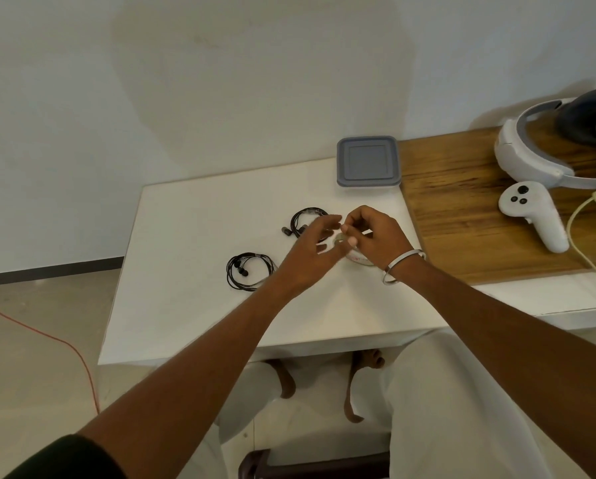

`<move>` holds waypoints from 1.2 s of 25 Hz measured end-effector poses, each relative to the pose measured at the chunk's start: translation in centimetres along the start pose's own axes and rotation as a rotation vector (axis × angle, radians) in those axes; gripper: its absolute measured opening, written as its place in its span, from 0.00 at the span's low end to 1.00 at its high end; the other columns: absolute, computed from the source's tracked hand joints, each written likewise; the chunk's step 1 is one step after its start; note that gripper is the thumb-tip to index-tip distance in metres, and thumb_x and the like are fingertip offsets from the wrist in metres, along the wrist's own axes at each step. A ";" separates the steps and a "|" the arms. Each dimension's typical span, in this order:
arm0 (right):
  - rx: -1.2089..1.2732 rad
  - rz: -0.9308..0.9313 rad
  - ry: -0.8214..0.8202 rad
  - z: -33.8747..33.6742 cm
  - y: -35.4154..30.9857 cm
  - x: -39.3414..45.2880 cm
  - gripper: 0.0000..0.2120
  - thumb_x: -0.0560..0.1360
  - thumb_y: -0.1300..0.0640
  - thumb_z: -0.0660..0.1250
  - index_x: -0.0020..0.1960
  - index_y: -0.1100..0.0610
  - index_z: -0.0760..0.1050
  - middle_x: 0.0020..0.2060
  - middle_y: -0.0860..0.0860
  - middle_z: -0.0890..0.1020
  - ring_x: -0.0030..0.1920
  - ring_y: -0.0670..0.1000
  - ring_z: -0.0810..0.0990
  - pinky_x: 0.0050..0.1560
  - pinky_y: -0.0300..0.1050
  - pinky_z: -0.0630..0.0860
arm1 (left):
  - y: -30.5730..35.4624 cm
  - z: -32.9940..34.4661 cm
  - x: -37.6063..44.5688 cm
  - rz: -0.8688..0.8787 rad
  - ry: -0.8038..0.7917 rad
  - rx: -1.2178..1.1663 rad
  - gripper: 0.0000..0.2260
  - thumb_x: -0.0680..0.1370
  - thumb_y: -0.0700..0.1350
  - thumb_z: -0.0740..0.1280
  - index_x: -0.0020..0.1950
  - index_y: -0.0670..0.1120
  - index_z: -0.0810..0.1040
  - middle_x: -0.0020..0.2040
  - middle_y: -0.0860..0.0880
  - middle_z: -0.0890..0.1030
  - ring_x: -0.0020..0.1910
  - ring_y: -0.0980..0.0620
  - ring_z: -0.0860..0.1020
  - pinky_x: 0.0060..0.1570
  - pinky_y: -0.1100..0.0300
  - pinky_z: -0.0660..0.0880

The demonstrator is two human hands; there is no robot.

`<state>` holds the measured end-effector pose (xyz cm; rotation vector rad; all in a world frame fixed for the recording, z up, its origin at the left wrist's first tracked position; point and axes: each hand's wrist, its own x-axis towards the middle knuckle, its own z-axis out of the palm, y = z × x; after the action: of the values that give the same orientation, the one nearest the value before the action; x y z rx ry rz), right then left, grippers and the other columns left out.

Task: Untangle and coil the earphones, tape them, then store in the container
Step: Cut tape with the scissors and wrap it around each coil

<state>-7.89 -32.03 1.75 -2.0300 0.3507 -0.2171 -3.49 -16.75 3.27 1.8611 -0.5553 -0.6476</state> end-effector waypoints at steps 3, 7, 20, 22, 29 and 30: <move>0.009 0.055 0.029 0.2 0.1 0.0 0.02 0.76 0.56 0.67 0.47 0.55 0.75 0.40 0.49 0.80 0.42 0.48 0.79 0.42 0.32 0.73 | -0.6 0.6 0.0 0.033 -0.004 -0.018 0.20 0.78 0.49 0.69 0.69 0.51 0.69 0.63 0.57 0.75 0.64 0.63 0.73 0.62 0.65 0.71; 0.016 0.112 0.056 0.1 0.2 0.0 0.02 0.75 0.55 0.68 0.46 0.53 0.75 0.37 0.46 0.79 0.40 0.45 0.78 0.39 0.29 0.72 | -1.2 1.2 0.2 0.051 0.010 -0.055 0.20 0.77 0.44 0.71 0.67 0.50 0.71 0.61 0.58 0.76 0.63 0.61 0.75 0.59 0.66 0.73; -0.120 0.062 -0.014 -0.6 0.0 0.6 0.04 0.74 0.58 0.69 0.47 0.58 0.77 0.40 0.50 0.79 0.38 0.45 0.77 0.38 0.31 0.71 | 0.2 0.2 1.1 -0.062 -0.143 -0.221 0.29 0.73 0.29 0.66 0.66 0.51 0.60 0.60 0.43 0.76 0.59 0.51 0.78 0.52 0.61 0.78; -0.132 0.000 -0.006 -0.6 0.1 0.8 0.04 0.73 0.58 0.71 0.46 0.57 0.78 0.41 0.50 0.79 0.40 0.46 0.76 0.40 0.33 0.71 | 0.4 -0.1 1.2 -0.054 -0.193 -0.201 0.28 0.73 0.28 0.65 0.65 0.50 0.60 0.57 0.45 0.76 0.57 0.52 0.78 0.47 0.63 0.77; -0.055 0.083 -0.057 -0.8 -0.1 0.7 0.03 0.74 0.59 0.69 0.46 0.59 0.77 0.37 0.50 0.81 0.37 0.46 0.80 0.38 0.30 0.73 | -0.7 0.2 1.2 -0.133 -0.128 -0.304 0.13 0.81 0.38 0.62 0.62 0.49 0.64 0.50 0.46 0.81 0.51 0.49 0.79 0.62 0.50 0.74; -0.043 0.103 -0.069 -0.9 0.0 0.6 0.03 0.74 0.60 0.69 0.46 0.59 0.77 0.37 0.50 0.81 0.36 0.45 0.80 0.37 0.29 0.73 | -0.9 0.3 1.0 -0.131 -0.135 -0.310 0.13 0.81 0.39 0.63 0.63 0.49 0.64 0.49 0.47 0.81 0.51 0.50 0.79 0.61 0.52 0.74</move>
<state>-7.56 -32.97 2.18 -2.0496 0.4179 -0.0767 -2.84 -17.28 2.15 1.5787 -0.3958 -0.8993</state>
